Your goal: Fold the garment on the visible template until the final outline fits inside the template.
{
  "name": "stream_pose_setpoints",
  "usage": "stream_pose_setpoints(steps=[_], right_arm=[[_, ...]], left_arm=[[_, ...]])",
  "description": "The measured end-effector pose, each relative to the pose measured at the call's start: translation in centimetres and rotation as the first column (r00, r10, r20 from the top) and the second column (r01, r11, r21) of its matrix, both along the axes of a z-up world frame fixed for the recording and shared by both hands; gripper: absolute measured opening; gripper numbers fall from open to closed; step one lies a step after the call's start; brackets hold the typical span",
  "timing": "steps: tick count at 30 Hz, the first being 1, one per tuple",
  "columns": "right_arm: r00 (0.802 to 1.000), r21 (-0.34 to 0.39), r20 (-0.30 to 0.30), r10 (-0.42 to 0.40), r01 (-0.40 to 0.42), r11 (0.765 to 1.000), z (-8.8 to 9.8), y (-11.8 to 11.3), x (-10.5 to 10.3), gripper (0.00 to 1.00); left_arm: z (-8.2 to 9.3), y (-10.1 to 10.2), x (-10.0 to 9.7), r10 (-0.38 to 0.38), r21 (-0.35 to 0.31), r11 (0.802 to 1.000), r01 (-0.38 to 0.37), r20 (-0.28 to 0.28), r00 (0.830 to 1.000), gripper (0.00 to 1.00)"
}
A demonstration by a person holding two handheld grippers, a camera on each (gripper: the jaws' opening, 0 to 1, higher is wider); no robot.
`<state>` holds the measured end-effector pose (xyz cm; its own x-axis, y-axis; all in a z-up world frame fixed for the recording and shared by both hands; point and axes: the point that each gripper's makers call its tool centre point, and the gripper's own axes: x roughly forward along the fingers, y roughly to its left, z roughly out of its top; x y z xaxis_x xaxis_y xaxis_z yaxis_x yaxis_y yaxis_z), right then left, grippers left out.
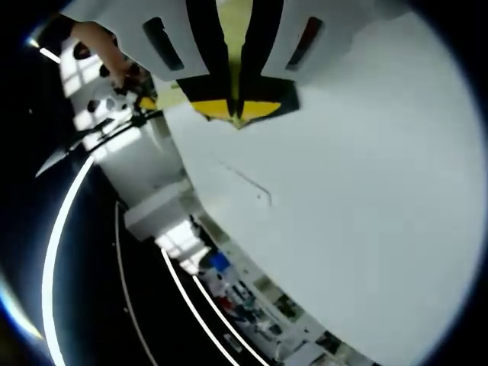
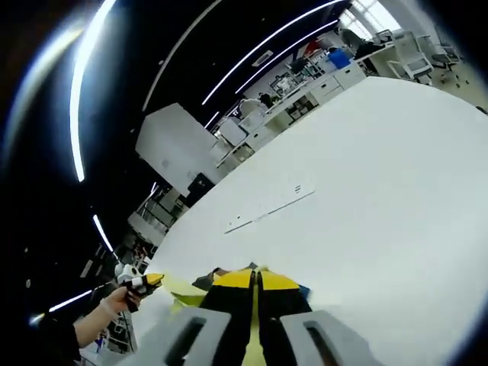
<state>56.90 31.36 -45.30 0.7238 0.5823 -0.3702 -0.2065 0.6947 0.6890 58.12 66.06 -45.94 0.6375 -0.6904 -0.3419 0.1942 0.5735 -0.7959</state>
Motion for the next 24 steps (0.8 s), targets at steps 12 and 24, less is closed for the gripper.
stream_pose_setpoints(steps=[12, 24], right_arm=[[0.996, 0.008, -0.072, -0.055, 0.056, 0.998, -3.3, -0.2, 1.8, 0.0], [0.992, -0.042, -0.104, -0.076, 0.072, 0.997, -5.0, -0.9, 1.5, 0.0]], left_arm=[[-2.9, 0.4, 0.9, 0.043, 0.015, 0.999, -0.042, -0.063, 0.997, 0.0], [-4.4, 1.1, 0.8, 0.094, 0.042, 0.995, -0.091, -0.081, 0.992, 0.0]])
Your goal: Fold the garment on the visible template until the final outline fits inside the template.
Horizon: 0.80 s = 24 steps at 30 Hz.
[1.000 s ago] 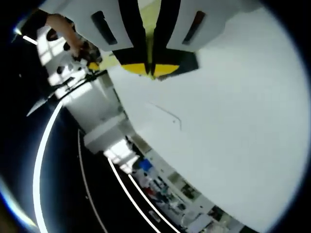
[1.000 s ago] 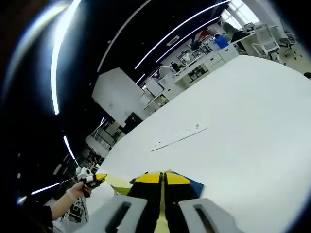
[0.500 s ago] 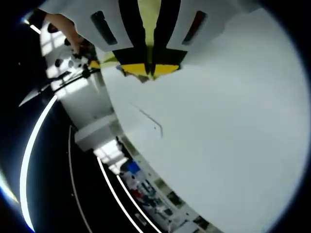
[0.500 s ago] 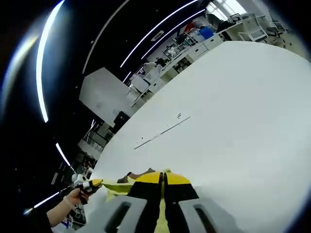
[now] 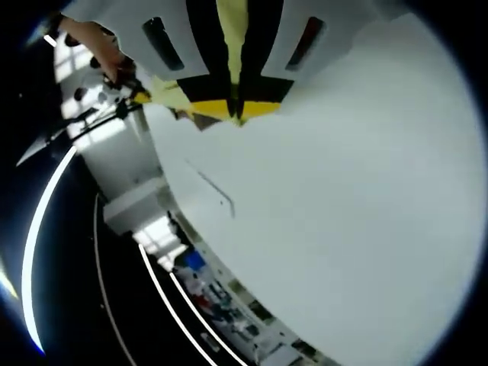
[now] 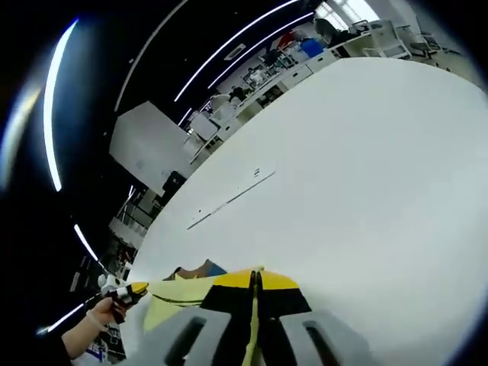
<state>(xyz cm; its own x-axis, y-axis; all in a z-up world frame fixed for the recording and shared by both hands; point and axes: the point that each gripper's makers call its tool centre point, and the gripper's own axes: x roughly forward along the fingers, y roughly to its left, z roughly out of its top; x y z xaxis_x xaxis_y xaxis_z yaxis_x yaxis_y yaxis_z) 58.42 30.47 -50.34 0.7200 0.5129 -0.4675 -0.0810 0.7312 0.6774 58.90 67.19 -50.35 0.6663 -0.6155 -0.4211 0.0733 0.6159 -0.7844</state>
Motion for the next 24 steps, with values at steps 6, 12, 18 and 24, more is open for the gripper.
stream_pose_setpoints(steps=[6, 12, 18, 24], right_arm=[[1.0, 0.018, 0.01, -0.002, 0.002, 1.0, 0.6, 0.1, 0.1, 0.0], [0.996, 0.126, -0.033, -0.084, 0.087, 0.988, 0.7, 0.0, 1.3, 0.0], [0.99, 0.12, -0.068, -0.122, 0.129, 0.984, -0.4, -0.2, 1.7, 0.0], [0.995, 0.028, 0.011, -0.097, 0.096, 0.995, -0.3, -0.7, 2.0, 0.0]], left_arm=[[0.6, -0.2, -0.2, -0.004, -0.03, 1.0, 0.004, 0.009, 1.0, 0.0], [0.9, 0.0, 1.2, 0.057, -0.099, 0.993, -0.059, -0.024, 0.998, 0.0], [0.8, 1.2, 2.6, 0.121, -0.064, 0.991, -0.121, -0.008, 0.993, 0.0], [0.2, 1.9, 1.9, 0.098, -0.008, 0.995, -0.098, 0.003, 0.995, 0.0]])
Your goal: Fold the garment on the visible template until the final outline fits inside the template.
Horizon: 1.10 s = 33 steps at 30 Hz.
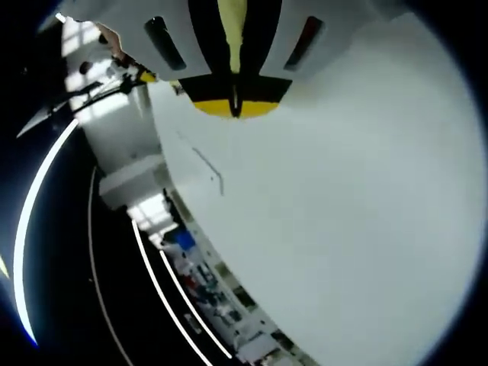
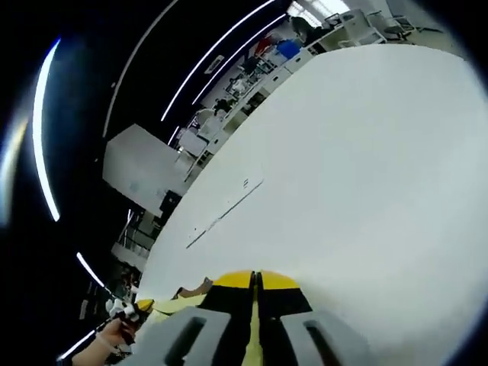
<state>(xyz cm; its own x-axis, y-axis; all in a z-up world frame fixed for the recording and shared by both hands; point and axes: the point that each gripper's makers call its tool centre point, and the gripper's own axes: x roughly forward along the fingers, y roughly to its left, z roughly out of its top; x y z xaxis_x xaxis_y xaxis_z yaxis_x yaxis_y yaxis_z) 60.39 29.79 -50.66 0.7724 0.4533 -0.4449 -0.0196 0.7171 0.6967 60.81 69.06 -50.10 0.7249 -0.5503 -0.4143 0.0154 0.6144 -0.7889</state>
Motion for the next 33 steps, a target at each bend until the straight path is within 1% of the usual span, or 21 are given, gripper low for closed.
stream_pose_setpoints(steps=[1, 2, 3, 4, 5, 7, 9, 11, 12, 13, 14, 16, 17, 18, 20, 21, 23, 25, 30, 32, 33], right_arm=[[1.0, -0.05, 0.025, 0.003, -0.002, 0.999, 0.1, -0.4, 0.1, 0.01], [0.999, -0.061, 0.031, 0.009, -0.007, 0.998, 0.2, -0.5, 0.1, 0.08], [0.996, -0.086, 0.062, 0.056, -0.05, 0.995, 0.7, -0.2, -0.1, 0.14], [0.995, -0.09, 0.069, 0.067, -0.061, 0.994, 0.9, -0.1, -0.1, 0.19], [0.991, -0.12, 0.093, 0.096, -0.084, 0.989, 1.3, 0.0, -0.3, 0.22], [0.978, -0.204, 0.131, 0.164, -0.135, 0.97, 1.7, 0.0, -0.7, 0.25], [0.968, -0.272, 0.123, 0.217, -0.178, 0.946, 1.5, -0.1, -1.3, 0.27], [0.956, -0.337, 0.124, 0.267, -0.212, 0.917, 1.3, -0.3, -1.6, 0.29], [0.952, -0.374, 0.112, 0.285, -0.225, 0.9, 1.1, -0.5, -1.8, 0.29], [0.944, -0.417, 0.122, 0.306, -0.231, 0.879, 1.0, -0.6, -1.9, 0.27], [0.935, -0.472, 0.112, 0.338, -0.249, 0.846, 0.7, -0.9, -2.1, 0.27], [0.921, -0.528, 0.107, 0.375, -0.267, 0.806, 0.4, -0.9, -2.2, 0.27], [0.916, -0.54, 0.095, 0.39, -0.282, 0.793, 0.1, -0.8, -2.3, 0.27], [0.916, -0.56, 0.092, 0.392, -0.278, 0.781, -0.1, -1.0, -2.2, 0.27], [0.911, -0.595, 0.087, 0.402, -0.276, 0.754, -0.3, -1.1, -2.0, 0.25], [0.91, -0.601, 0.089, 0.405, -0.275, 0.75, -0.4, -0.9, -1.9, 0.23], [0.91, -0.598, 0.089, 0.405, -0.277, 0.752, -0.6, -0.7, -1.7, 0.21], [0.907, -0.595, 0.09, 0.412, -0.283, 0.753, -0.7, -0.2, -1.5, 0.21], [0.896, -0.596, 0.105, 0.433, -0.292, 0.748, -0.8, 0.6, -0.8, 0.2], [0.895, -0.59, 0.107, 0.433, -0.294, 0.752, -0.8, 0.7, -0.5, 0.19], [0.895, -0.585, 0.112, 0.432, -0.292, 0.757, -0.8, 0.9, -0.4, 0.19]], left_arm=[[0.0, 0.0, -0.3, -0.037, 0.04, 0.999, 0.036, 0.022, 0.999, 0.0], [-0.1, 0.0, -0.5, -0.064, 0.078, 0.995, 0.061, 0.037, 0.997, 0.0], [-0.2, 0.3, -0.7, -0.102, 0.155, 0.984, 0.091, 0.065, 0.993, 0.0], [-0.2, 0.3, -0.7, -0.116, 0.183, 0.978, 0.101, 0.077, 0.99, 0.0], [-0.1, 0.4, -0.8, -0.157, 0.243, 0.961, 0.128, 0.103, 0.982, 0.0], [0.1, 0.2, -1.1, -0.222, 0.304, 0.937, 0.174, 0.131, 0.966, 0.04], [0.1, 0.2, -1.0, -0.29, 0.395, 0.894, 0.211, 0.152, 0.945, 0.14], [0.1, -0.2, -1.1, -0.368, 0.488, 0.837, 0.249, 0.164, 0.915, 0.23], [0.2, -0.5, -1.2, -0.417, 0.54, 0.797, 0.27, 0.169, 0.893, 0.26], [0.3, -0.8, -1.4, -0.45, 0.569, 0.772, 0.284, 0.173, 0.876, 0.27], [0.5, -1.1, -1.3, -0.499, 0.621, 0.727, 0.293, 0.186, 0.846, 0.28], [0.5, -1.4, -1.3, -0.563, 0.69, 0.657, 0.305, 0.179, 0.807, 0.28], [0.4, -1.5, -1.4, -0.574, 0.704, 0.641, 0.307, 0.173, 0.8, 0.28], [0.3, -1.8, -1.3, -0.617, 0.743, 0.59, 0.316, 0.163, 0.77, 0.27], [0.0, -2.2, -1.4, -0.629, 0.745, 0.579, 0.332, 0.148, 0.764, 0.28], [-0.4, -2.3, -1.4, -0.637, 0.756, 0.56, 0.339, 0.131, 0.76, 0.27], [-1.0, -2.3, -1.5, -0.657, 0.778, 0.52, 0.352, 0.101, 0.747, 0.28], [-1.3, -2.4, -1.6, -0.667, 0.786, 0.504, 0.359, 0.091, 0.739, 0.27], [-1.6, -2.2, -1.3, -0.695, 0.823, 0.446, 0.351, 0.072, 0.715, 0.27], [-1.4, -2.2, -1.1, -0.707, 0.837, 0.428, 0.341, 0.074, 0.703, 0.26], [-1.3, -2.2, -1.1, -0.71, 0.838, 0.426, 0.341, 0.077, 0.7, 0.26]])
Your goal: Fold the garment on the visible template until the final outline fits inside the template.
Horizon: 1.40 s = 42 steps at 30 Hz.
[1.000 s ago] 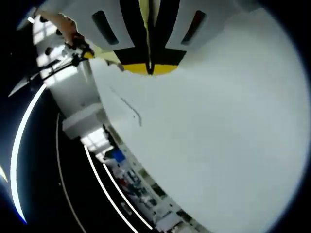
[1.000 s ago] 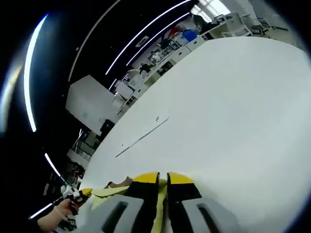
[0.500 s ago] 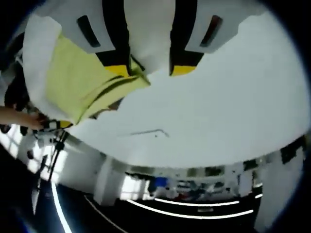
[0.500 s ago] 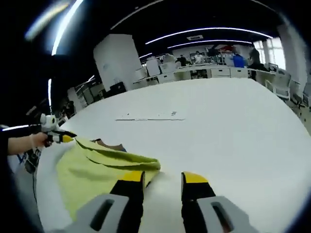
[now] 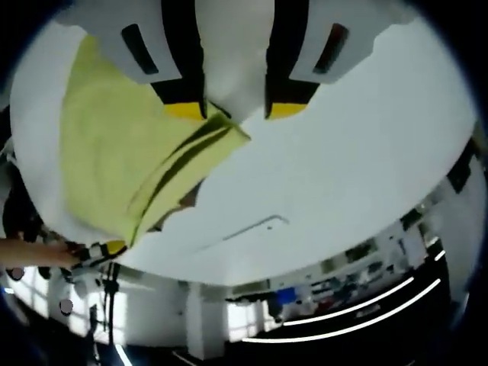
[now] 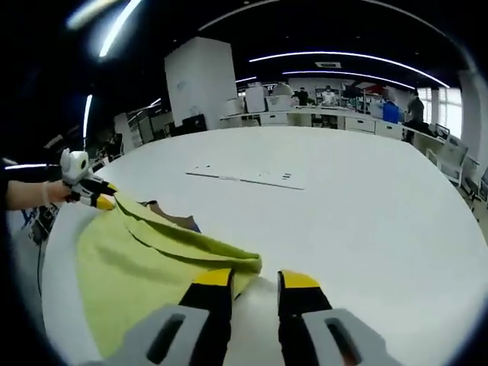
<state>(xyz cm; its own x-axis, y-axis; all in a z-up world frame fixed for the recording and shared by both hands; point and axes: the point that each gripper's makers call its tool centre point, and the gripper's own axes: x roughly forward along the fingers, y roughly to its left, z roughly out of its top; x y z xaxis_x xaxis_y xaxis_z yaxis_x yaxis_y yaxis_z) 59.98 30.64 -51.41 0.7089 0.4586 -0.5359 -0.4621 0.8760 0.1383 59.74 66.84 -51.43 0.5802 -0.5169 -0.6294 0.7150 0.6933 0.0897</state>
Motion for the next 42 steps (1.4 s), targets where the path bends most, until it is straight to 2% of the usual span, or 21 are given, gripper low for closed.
stream_pose_setpoints(steps=[6, 11, 12, 15, 16, 18, 21, 22, 24, 30, 33, 38, 42], right_arm=[[1.0, -0.002, 0.0, 0.011, -0.011, 1.0, 0.0, 0.4, 0.3, 0.18], [1.0, 0.0, 0.01, 0.028, -0.028, 1.0, 0.2, 0.8, 0.6, 0.17], [1.0, -0.002, 0.01, 0.029, -0.029, 1.0, 0.2, 0.9, 0.6, 0.16], [0.999, -0.008, 0.014, 0.033, -0.033, 0.999, 0.2, 0.9, 0.6, 0.07], [0.999, -0.007, 0.014, 0.032, -0.032, 0.999, 0.2, 0.9, 0.6, 0.04], [0.999, -0.009, 0.026, 0.028, -0.028, 1.0, 0.5, 0.9, 0.8, 0.03], [0.999, 0.002, 0.039, -0.017, 0.017, 1.0, 0.9, 0.4, 1.4, 0.0], [0.999, 0.048, 0.014, -0.051, 0.05, 0.998, 1.0, 0.4, 1.5, 0.0], [0.997, 0.081, -0.015, -0.076, 0.077, 0.994, 0.9, 0.3, 1.7, 0.0], [0.997, 0.054, -0.029, -0.076, 0.077, 0.996, 0.4, 0.3, 1.7, 0.0], [0.995, 0.059, -0.047, -0.089, 0.091, 0.994, 0.1, 0.3, 1.6, 0.0], [0.995, 0.057, -0.044, -0.095, 0.097, 0.994, 0.1, 0.3, 1.6, 0.0], [0.995, 0.062, -0.047, -0.093, 0.096, 0.993, 0.3, 0.3, 1.4, 0.0]], left_arm=[[0.6, -0.7, 0.5, -0.074, 0.068, 0.995, 0.07, 0.064, 0.995, 0.25], [1.2, -1.6, 0.7, -0.125, 0.08, 0.99, 0.117, 0.097, 0.987, 0.22], [1.2, -1.8, 0.7, -0.14, 0.085, 0.988, 0.132, 0.099, 0.985, 0.2], [1.0, -2.1, 0.7, -0.158, 0.091, 0.985, 0.149, 0.091, 0.983, 0.06], [1.0, -2.1, 0.7, -0.153, 0.088, 0.985, 0.145, 0.081, 0.985, 0.0], [1.2, -2.1, 1.1, -0.12, 0.064, 0.991, 0.116, 0.075, 0.99, 0.0], [1.4, -1.8, 1.9, -0.02, -0.013, 1.0, 0.021, 0.028, 0.999, 0.0], [1.5, -1.7, 2.2, -0.001, -0.026, 1.0, 0.002, 0.023, 1.0, 0.0], [1.4, -1.6, 2.7, 0.042, -0.053, 0.998, -0.043, -0.013, 0.999, 0.0], [0.7, -1.6, 2.9, 0.069, -0.034, 0.997, -0.071, -0.043, 0.997, 0.0], [0.6, -1.4, 2.9, 0.142, -0.077, 0.986, -0.15, -0.099, 0.985, 0.0], [0.7, -1.4, 2.9, 0.147, -0.087, 0.984, -0.157, -0.106, 0.983, 0.0], [0.5, -0.8, 3.0, 0.189, -0.085, 0.976, -0.2, -0.122, 0.974, 0.01]])
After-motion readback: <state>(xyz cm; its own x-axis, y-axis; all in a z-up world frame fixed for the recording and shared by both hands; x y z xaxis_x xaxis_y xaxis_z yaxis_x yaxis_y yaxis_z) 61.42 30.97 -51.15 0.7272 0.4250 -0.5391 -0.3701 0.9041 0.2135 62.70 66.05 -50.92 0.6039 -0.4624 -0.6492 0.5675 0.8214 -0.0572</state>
